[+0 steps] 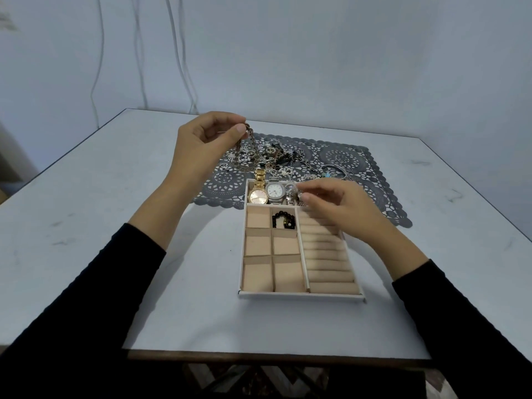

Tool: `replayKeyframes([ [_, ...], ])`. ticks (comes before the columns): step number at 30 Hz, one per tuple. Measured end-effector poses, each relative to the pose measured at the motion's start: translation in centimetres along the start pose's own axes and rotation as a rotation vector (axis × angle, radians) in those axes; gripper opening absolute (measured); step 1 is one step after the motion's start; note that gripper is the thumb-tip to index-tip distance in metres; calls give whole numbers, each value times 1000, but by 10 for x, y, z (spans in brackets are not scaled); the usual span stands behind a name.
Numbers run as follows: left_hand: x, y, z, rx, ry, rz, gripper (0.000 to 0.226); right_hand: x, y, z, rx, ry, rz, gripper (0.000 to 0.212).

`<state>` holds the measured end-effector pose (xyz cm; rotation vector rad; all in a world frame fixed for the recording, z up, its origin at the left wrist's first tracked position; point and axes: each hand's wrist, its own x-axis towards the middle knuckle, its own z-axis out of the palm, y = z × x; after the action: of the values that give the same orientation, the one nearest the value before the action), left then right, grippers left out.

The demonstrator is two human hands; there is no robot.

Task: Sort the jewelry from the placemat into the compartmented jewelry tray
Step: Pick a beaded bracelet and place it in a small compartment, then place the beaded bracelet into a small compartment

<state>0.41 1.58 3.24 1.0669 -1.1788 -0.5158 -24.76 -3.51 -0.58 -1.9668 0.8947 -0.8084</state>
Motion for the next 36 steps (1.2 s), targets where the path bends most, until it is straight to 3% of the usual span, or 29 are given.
replayKeyframes([
  [5,-8,5,4,-56,-38,-9,12,-13,21,-8,-343,267,-17,30],
  [12,-23,9,14,-123,-91,-67,12,-23,50,-19,-663,141,62,31],
  [16,-33,5,20,-113,-130,-108,14,-25,52,-18,-689,151,120,41],
  [30,-46,-9,13,-127,-190,-258,13,-26,47,-16,-666,155,163,43],
  [36,-49,-14,6,13,-228,-260,9,-27,46,-16,-670,157,157,42],
])
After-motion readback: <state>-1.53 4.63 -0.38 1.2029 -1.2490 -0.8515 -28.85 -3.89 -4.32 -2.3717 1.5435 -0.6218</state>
